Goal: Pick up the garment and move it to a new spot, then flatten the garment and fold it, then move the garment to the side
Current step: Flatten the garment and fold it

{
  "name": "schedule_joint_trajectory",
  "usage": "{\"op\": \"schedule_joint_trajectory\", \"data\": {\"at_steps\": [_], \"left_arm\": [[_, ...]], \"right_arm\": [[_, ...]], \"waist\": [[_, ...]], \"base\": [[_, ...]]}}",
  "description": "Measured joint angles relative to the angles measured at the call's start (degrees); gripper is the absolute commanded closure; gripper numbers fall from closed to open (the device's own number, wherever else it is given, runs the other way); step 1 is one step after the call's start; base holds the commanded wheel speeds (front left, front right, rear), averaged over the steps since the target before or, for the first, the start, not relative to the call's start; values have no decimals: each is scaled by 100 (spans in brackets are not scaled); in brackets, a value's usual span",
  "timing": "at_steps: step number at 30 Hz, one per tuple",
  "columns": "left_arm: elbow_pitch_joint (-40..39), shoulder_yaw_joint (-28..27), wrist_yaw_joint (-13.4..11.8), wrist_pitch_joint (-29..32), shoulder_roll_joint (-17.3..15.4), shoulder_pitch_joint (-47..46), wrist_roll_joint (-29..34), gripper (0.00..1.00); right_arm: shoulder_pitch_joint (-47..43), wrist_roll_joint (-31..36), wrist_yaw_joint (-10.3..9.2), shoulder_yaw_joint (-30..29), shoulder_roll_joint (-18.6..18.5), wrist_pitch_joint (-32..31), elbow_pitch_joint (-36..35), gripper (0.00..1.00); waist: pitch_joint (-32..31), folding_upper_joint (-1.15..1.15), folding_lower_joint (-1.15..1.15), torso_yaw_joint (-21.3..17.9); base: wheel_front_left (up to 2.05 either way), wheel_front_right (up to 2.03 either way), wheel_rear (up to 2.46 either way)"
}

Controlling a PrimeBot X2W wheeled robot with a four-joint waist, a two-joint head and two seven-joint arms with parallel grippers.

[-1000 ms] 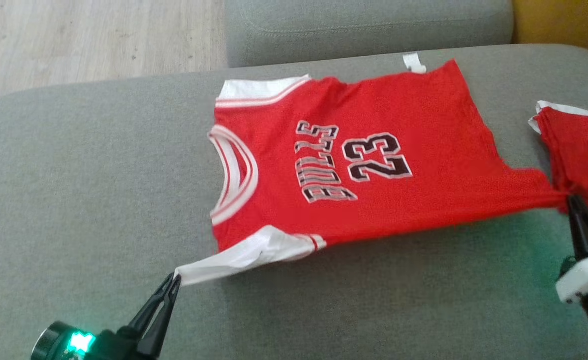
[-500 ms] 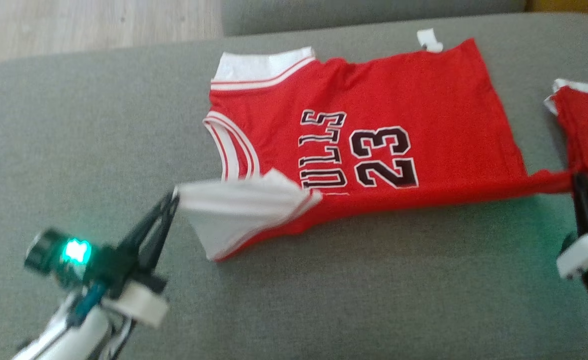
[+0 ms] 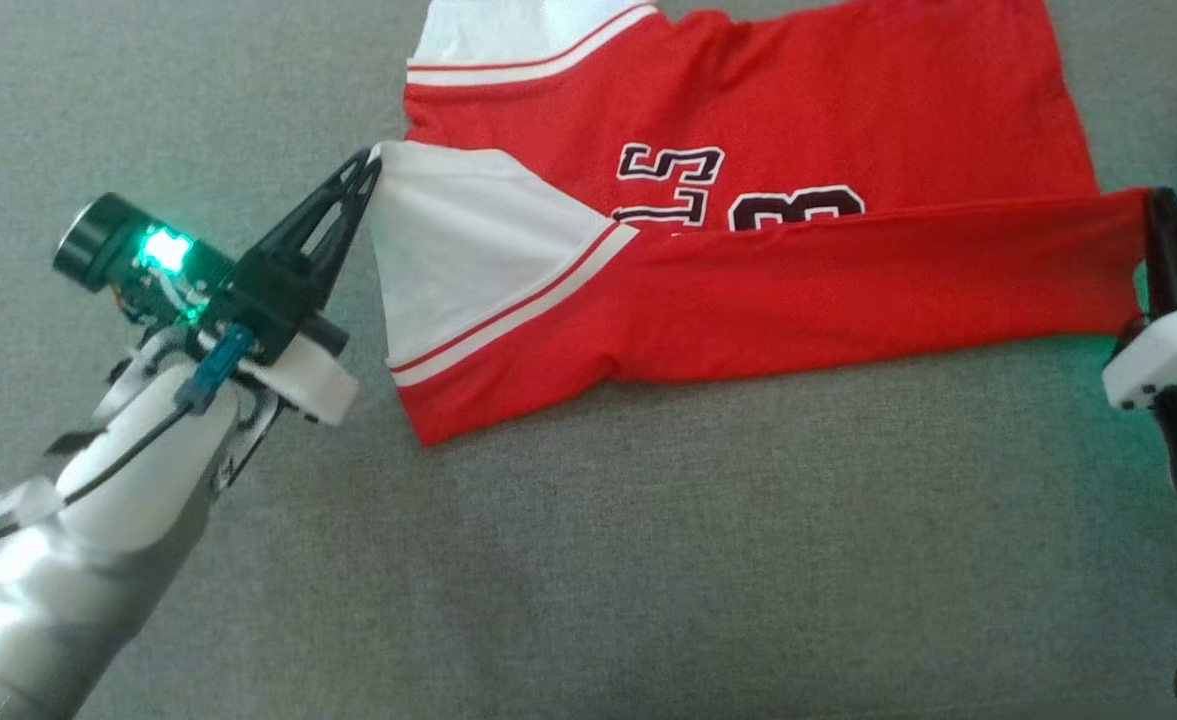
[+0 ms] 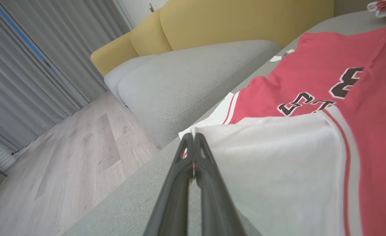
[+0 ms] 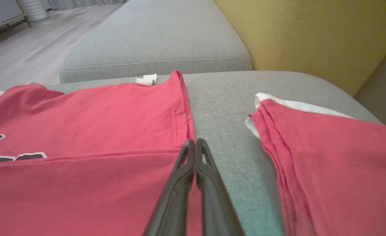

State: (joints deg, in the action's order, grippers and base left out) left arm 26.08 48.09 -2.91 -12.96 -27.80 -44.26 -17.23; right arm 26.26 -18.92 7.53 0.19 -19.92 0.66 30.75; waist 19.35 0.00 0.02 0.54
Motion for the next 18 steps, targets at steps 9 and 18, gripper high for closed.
{"op": "schedule_joint_trajectory", "data": {"at_steps": [9,18], "left_arm": [[588,-398,-236,-134,423,128,-331,0],[-268,-1027,-544,-157,1116,2778,-1510,0]], "right_arm": [[223,14,0,45,219,643,403,0],[-695,-110,0,-269,626,966,157,0]], "waist": [[-93,0,-2,-23],[-587,0,-4,-121]], "base": [[0,0,0],[0,0,0]]}}
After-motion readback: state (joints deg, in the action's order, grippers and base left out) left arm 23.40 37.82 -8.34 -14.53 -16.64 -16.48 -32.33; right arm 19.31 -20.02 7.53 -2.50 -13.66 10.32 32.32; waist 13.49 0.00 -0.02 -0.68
